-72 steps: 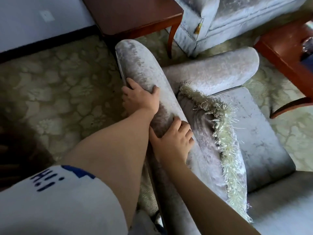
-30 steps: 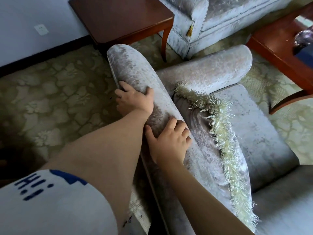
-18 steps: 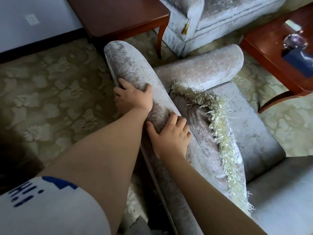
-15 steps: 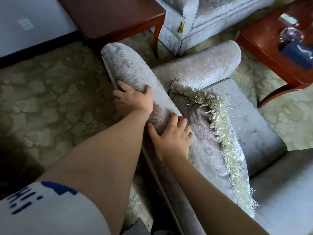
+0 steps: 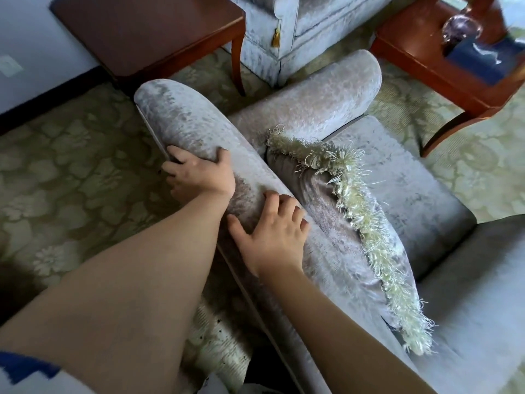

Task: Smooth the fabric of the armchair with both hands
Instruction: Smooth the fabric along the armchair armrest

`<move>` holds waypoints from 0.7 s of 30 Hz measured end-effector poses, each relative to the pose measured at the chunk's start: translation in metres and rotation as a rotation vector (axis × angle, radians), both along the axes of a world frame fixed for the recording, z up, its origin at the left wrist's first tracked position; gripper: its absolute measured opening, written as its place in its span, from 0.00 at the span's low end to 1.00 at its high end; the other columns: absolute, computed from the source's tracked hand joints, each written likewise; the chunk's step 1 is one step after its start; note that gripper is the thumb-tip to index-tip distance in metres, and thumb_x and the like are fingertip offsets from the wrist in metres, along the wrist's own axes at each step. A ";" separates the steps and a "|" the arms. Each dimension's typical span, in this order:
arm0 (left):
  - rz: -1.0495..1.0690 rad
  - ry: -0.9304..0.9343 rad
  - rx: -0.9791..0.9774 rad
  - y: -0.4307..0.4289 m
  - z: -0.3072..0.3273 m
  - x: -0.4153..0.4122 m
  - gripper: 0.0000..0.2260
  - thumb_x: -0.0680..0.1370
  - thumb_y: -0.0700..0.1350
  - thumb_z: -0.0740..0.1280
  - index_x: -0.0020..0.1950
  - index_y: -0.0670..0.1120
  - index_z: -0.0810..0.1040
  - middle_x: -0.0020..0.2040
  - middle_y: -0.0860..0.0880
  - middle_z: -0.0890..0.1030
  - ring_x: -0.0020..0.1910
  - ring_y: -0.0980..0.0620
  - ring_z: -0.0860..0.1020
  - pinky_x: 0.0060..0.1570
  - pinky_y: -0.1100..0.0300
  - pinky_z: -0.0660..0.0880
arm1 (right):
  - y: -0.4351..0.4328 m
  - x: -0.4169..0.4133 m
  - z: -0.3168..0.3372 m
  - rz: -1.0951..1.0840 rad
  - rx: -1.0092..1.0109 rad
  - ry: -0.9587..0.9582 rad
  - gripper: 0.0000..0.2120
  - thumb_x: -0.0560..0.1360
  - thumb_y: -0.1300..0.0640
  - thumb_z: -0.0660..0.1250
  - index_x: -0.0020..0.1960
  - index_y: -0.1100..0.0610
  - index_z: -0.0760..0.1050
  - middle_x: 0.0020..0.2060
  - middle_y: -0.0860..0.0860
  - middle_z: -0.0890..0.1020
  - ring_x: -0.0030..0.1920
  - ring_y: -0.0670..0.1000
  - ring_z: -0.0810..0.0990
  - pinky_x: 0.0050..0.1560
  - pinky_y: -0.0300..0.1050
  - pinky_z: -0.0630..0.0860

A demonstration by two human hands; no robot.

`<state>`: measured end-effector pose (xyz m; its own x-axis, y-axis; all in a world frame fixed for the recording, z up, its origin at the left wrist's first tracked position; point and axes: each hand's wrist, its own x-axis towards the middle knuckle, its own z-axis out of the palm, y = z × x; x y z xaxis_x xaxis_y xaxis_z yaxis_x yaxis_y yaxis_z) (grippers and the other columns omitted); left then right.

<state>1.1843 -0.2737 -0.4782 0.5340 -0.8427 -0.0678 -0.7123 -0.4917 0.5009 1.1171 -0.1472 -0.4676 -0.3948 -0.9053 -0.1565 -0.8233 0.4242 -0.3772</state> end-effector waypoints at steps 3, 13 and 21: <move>0.016 0.007 0.001 -0.001 0.000 0.001 0.43 0.68 0.66 0.61 0.74 0.43 0.53 0.65 0.38 0.65 0.58 0.35 0.71 0.55 0.41 0.70 | 0.002 0.000 0.001 0.002 -0.007 -0.013 0.40 0.64 0.27 0.48 0.64 0.56 0.63 0.61 0.59 0.68 0.61 0.61 0.66 0.61 0.60 0.62; 0.024 0.032 0.050 0.019 0.009 -0.026 0.43 0.69 0.66 0.61 0.75 0.44 0.51 0.66 0.37 0.64 0.60 0.35 0.68 0.57 0.40 0.65 | 0.012 -0.034 0.005 0.042 0.007 0.033 0.43 0.63 0.25 0.44 0.66 0.53 0.62 0.62 0.56 0.68 0.63 0.60 0.67 0.62 0.58 0.64; 0.014 0.052 0.024 0.026 0.006 -0.021 0.43 0.70 0.65 0.62 0.75 0.43 0.51 0.66 0.38 0.64 0.60 0.36 0.68 0.56 0.44 0.66 | 0.018 -0.028 0.000 0.023 0.003 0.022 0.42 0.64 0.25 0.47 0.66 0.53 0.62 0.61 0.56 0.69 0.61 0.61 0.67 0.60 0.58 0.64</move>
<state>1.1638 -0.2477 -0.4717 0.5411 -0.8329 -0.1159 -0.6785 -0.5139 0.5249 1.0893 -0.1289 -0.4672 -0.3771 -0.9139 -0.1502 -0.8412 0.4058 -0.3574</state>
